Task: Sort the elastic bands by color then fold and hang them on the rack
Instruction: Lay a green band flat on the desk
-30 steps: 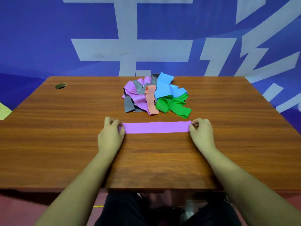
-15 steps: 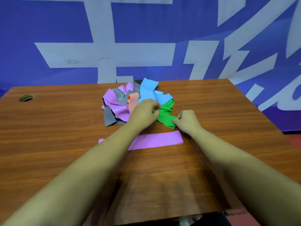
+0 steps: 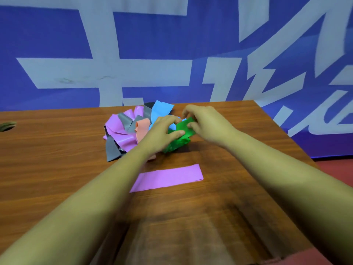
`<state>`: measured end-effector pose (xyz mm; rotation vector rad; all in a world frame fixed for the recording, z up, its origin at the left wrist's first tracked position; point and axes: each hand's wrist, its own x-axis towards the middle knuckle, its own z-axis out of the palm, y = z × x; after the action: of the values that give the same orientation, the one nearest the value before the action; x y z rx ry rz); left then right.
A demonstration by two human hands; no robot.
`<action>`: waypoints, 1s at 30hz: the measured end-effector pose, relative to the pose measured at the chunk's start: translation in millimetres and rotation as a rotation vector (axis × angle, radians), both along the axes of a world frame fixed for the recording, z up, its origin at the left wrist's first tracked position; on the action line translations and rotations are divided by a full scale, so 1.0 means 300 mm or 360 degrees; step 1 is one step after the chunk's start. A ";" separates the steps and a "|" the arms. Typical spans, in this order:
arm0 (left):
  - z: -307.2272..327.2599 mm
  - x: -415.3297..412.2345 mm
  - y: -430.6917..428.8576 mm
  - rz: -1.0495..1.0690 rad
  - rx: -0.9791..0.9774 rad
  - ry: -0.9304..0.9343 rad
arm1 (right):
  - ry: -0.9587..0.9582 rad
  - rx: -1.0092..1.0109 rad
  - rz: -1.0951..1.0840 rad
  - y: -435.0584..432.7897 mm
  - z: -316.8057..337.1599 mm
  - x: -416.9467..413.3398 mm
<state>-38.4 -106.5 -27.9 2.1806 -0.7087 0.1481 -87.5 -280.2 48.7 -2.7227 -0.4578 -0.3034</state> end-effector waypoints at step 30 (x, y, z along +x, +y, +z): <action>0.217 -0.488 0.326 -0.0016 -0.0454 0.0764 | 0.0238 0.1880 -0.0317 0.026 0.302 -0.355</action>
<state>-184.8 -8.6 37.3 1.8379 -0.3958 -0.2593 -193.9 -272.3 139.2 -1.6034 0.0651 -0.2861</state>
